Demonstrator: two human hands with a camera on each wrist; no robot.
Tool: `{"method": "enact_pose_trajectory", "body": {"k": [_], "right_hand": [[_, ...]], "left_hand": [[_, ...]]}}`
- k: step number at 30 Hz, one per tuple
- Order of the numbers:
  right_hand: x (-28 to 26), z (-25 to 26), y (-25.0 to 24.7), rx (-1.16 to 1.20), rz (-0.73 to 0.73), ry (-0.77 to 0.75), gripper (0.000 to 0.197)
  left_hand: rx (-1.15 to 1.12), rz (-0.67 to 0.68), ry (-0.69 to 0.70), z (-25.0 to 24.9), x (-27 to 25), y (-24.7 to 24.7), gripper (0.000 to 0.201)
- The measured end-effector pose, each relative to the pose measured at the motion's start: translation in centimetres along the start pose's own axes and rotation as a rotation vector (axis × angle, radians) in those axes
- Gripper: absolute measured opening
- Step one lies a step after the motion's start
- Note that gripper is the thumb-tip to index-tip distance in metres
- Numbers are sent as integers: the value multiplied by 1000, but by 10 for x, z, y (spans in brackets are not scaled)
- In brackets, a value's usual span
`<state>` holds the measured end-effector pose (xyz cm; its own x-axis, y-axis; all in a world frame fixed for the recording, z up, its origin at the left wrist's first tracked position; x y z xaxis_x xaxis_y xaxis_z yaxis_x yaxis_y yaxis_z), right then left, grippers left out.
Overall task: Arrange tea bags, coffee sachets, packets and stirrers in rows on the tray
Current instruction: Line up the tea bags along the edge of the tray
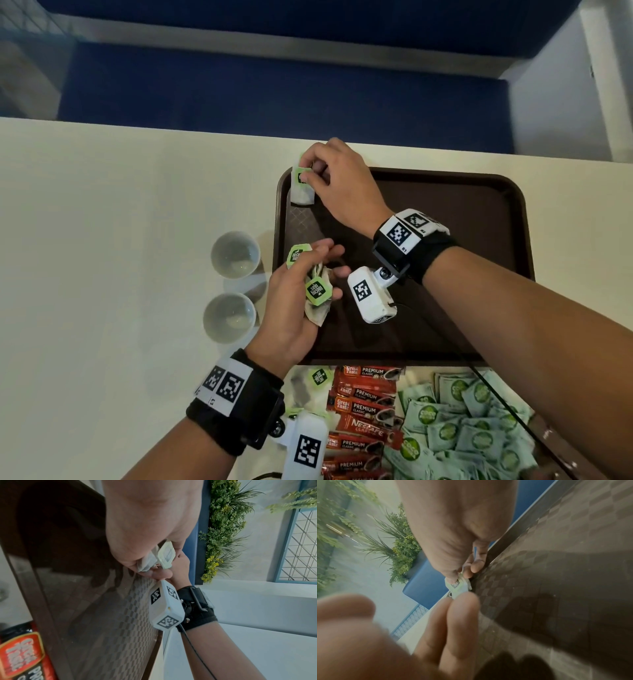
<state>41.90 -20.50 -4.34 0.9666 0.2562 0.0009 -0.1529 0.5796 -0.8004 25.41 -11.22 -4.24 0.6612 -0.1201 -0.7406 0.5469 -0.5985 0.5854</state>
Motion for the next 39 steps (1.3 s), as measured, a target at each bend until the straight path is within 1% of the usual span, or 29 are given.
{"method": "enact_pose_trajectory", "body": {"k": [10,15,18,21,23,25,28,30,32,34,37,39], "right_hand": [[2,-1,3,-7,-6,-14,6],[0,-1,2,-13,-27,-21,16],[-4,1,-7,26,-53,-7,18],[-22,8,-27,145,-94,1,14],[-45,15,-42,239,-38,24,11],[-71,23,-56,339,93,68,10],[-106,33,-72,432,236,61,20],[-118,37,-75,377,279,15,28],[-122,37,-73,331,306,-22,35],[-122,36,-71,306,333,-37,41],[-120,33,-69,242,377,-66,43],[-119,32,-69,262,394,-61,42]], "left_hand": [[-28,11,-9,-3,2,3,23],[-24,9,4,-3,2,3,26],[-40,19,9,-3,2,4,28],[-79,45,-7,-2,0,8,28],[-114,70,-11,-4,0,14,28],[-134,87,-3,-7,0,19,30],[-112,111,8,-11,3,24,41],[-77,135,16,-11,6,26,41],[-41,119,28,-11,8,28,35],[-9,93,40,-11,10,30,34],[-15,41,35,-13,12,27,32],[-24,6,42,-15,15,22,34]]}}
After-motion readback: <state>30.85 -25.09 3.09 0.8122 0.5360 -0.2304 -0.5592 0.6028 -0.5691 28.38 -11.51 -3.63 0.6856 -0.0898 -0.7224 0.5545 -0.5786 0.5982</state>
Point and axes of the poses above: each hand's wrist, its own x-axis towards the middle knuckle, its own y-axis out of the palm, z = x × y, the point moved 4 cm from there along x, towards the middle knuckle, and after that the axes turned 8 degrees about -x, right-handed, at the moved point
